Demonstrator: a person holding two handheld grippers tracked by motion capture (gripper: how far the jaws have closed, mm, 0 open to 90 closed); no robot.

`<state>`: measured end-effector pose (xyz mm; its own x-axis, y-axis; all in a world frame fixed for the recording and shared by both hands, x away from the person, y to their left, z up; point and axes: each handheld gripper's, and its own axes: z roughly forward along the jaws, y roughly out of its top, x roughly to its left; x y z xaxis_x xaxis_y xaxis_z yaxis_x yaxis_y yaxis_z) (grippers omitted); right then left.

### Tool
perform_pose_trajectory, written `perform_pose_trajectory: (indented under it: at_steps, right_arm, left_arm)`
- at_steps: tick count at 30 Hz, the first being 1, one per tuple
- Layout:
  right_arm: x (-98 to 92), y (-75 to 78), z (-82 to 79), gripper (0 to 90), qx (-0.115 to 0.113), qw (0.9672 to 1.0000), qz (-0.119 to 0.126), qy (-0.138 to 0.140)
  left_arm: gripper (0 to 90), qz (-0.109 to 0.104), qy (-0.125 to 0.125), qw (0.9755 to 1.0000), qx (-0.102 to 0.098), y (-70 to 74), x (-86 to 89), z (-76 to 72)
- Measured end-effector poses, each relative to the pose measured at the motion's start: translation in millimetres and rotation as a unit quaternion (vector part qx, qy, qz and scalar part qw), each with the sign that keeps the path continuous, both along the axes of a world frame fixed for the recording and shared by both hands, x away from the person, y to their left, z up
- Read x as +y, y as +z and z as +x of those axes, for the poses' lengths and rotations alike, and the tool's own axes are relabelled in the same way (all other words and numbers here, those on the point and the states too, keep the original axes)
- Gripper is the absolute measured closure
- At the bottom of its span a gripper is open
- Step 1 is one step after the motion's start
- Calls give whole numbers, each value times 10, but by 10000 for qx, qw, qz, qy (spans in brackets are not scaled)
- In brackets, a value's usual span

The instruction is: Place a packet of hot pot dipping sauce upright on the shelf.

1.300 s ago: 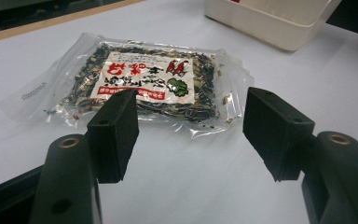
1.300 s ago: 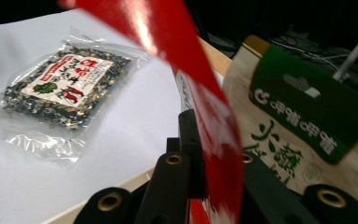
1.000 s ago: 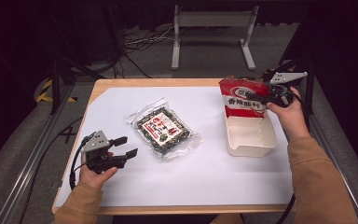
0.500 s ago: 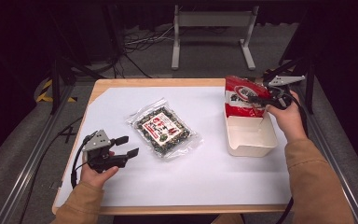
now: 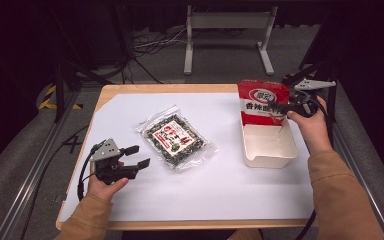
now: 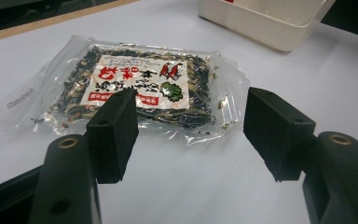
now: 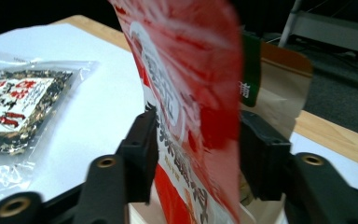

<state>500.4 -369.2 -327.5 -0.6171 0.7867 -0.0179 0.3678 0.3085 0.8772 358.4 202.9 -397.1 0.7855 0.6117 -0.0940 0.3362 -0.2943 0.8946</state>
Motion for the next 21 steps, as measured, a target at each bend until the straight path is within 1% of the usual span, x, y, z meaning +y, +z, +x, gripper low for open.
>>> perform_pose_trajectory:
  at_steps: [1,5,6,7,8,10,12,15,17,18,21]
  right_arm:
    - [-7,7,-17,459,-20,10000,27,-32]
    - [-30,36,-106,385,-111,9998,16,-144]
    - [-33,45,-134,373,-129,9998,24,-171]
    - [-33,54,-164,362,-147,9997,38,-203]
    - [-32,63,-192,355,-169,9996,55,-226]
    - [-32,81,-246,344,-170,9994,17,-300]
    - [-28,103,-296,336,-202,9992,0,-334]
    - [-21,141,-375,307,-277,9987,-58,-420]
    - [-20,152,-415,279,-268,9986,-51,-459]
    - [-21,157,-439,267,-229,9984,-41,-522]
    - [-35,182,-523,246,-176,9979,-8,-621]
  left_arm:
    - [357,-24,-16,10000,44,-1,-10,2]
    - [351,-19,-51,10000,35,2,-42,36]
    - [349,-46,-57,10000,36,2,-52,46]
    - [347,-14,-79,10000,21,6,-54,59]
    - [343,-32,-73,10000,38,7,-65,66]
    - [335,-23,-89,10000,11,15,-78,91]
    - [329,-52,-102,9999,29,21,-93,105]
    - [323,-65,-94,9999,-2,28,-105,125]
    - [320,-67,-81,9999,-15,30,-105,138]
    - [318,-65,-78,9999,-41,30,-105,146]
    - [309,-70,-21,10000,-17,33,-91,160]
